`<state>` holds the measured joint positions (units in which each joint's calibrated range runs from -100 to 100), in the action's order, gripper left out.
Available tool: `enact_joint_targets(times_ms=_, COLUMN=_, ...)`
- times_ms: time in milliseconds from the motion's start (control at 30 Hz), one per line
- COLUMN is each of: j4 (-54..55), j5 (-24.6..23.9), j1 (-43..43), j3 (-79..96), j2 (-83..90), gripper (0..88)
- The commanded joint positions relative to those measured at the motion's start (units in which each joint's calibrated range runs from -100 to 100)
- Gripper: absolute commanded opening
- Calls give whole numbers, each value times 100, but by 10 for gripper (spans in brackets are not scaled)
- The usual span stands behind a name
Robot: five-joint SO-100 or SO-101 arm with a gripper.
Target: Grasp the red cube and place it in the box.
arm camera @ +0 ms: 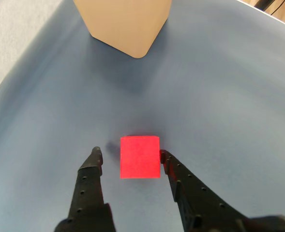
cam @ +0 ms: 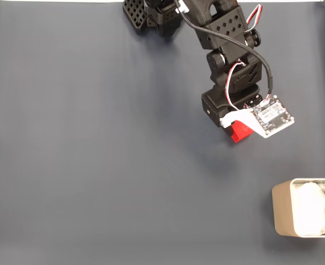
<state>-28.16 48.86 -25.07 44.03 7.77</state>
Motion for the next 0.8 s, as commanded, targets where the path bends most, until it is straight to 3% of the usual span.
enact_joint_targets(times_ms=0, j4=-61, j5=34, j1=43, j3=-60, j2=11, gripper=262)
enact_joint_targets(times_ms=767, j4=-85, j5=73, j1=57, j3=-170, j2=11, gripper=5)
